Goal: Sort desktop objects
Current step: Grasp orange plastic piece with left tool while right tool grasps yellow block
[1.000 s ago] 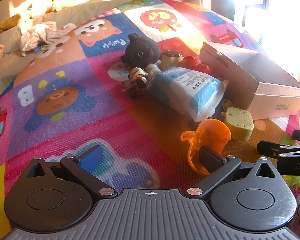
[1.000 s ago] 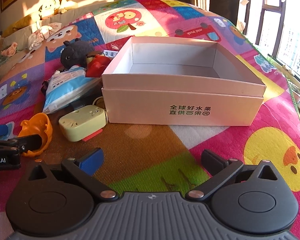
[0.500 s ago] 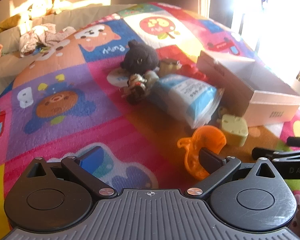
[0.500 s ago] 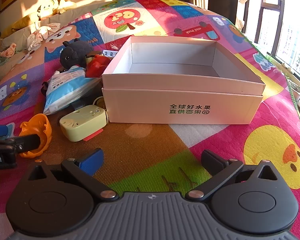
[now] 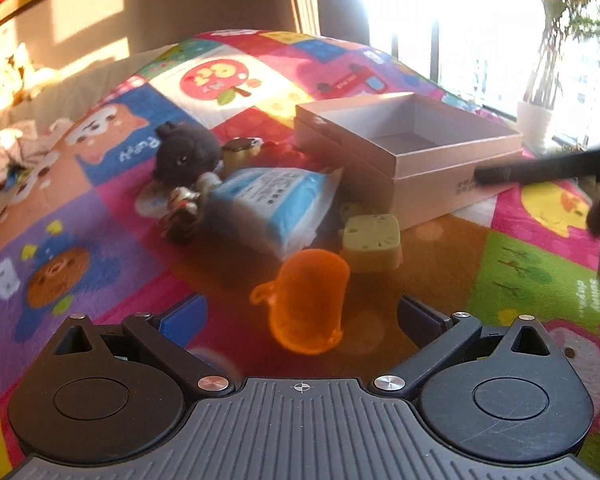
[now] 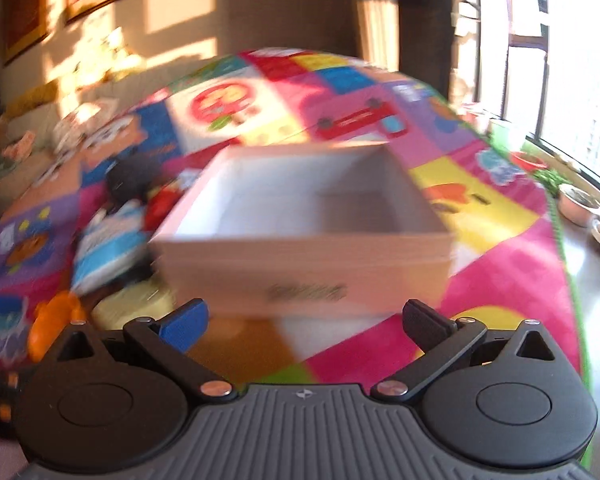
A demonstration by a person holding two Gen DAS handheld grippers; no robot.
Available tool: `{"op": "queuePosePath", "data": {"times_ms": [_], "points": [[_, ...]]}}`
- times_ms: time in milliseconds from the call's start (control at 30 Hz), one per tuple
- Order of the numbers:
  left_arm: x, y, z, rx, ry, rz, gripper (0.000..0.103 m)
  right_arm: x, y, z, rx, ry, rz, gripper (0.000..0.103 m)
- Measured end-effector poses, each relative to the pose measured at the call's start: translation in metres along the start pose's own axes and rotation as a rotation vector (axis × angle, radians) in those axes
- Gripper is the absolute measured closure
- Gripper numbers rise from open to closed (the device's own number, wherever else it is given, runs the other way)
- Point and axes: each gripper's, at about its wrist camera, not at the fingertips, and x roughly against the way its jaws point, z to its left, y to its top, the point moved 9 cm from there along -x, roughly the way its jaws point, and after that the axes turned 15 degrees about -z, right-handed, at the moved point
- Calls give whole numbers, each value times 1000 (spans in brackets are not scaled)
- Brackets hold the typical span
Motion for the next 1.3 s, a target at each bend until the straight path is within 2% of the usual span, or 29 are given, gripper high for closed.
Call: {"op": "queuePosePath", "data": {"times_ms": [167, 233, 300, 333, 367, 433, 533, 600, 633, 700, 767, 833, 900, 967, 1000, 1033, 1100, 1167, 1300], "points": [[-16, -1, -3, -41, 40, 8, 0, -19, 21, -39, -51, -59, -78, 0], [-18, 1, 5, -62, 96, -3, 0, -31, 26, -50, -70, -65, -93, 0], [-17, 3, 20, -77, 172, -20, 0, -45, 28, -54, -108, -40, -70, 0], [-16, 4, 27, -74, 205, -20, 0, -50, 27, -51, -137, -1, -45, 0], [-16, 4, 37, -65, 237, -15, 0, -53, 27, -47, -157, 3, -37, 0], [-15, 3, 53, -34, 282, -2, 0, -56, 28, -36, -147, 5, -43, 0], [-10, -1, 75, 4, 326, 20, 0, -56, 29, -17, -142, 71, -39, 0], [-5, -3, 87, 26, 349, 24, 0, -45, 36, -8, -97, 32, -98, 0], [-1, -4, 93, 45, 359, 22, 0, -35, 40, 1, -55, 40, -136, 0], [6, -6, 103, 100, 366, 16, 0, -13, 44, 29, 32, 121, -175, 0], [15, -7, 114, 176, 365, 9, 0, 6, 35, 64, 114, 251, -150, 0], [26, -5, 124, 247, 373, -7, 0, 16, 18, 96, 192, 328, -103, 9], [39, 0, 134, 303, 382, -35, 0, 16, 0, 121, 276, 376, -52, 26], [53, 5, 144, 333, 395, -61, 0, 9, -15, 133, 326, 357, -26, 34], [59, 7, 149, 332, 401, -74, 0, 4, -19, 134, 329, 338, -9, 43], [64, 8, 151, 325, 402, -81, 0, 0, -23, 131, 317, 332, 13, 49], [69, 7, 147, 285, 357, -74, 0, -6, -24, 124, 266, 333, 62, 64], [68, 1, 131, 256, 270, -43, 0, -4, -18, 113, 225, 327, 71, 64], [59, -10, 83, 184, 92, 11, 0, 19, -1, 86, 194, 300, 25, 64]]}}
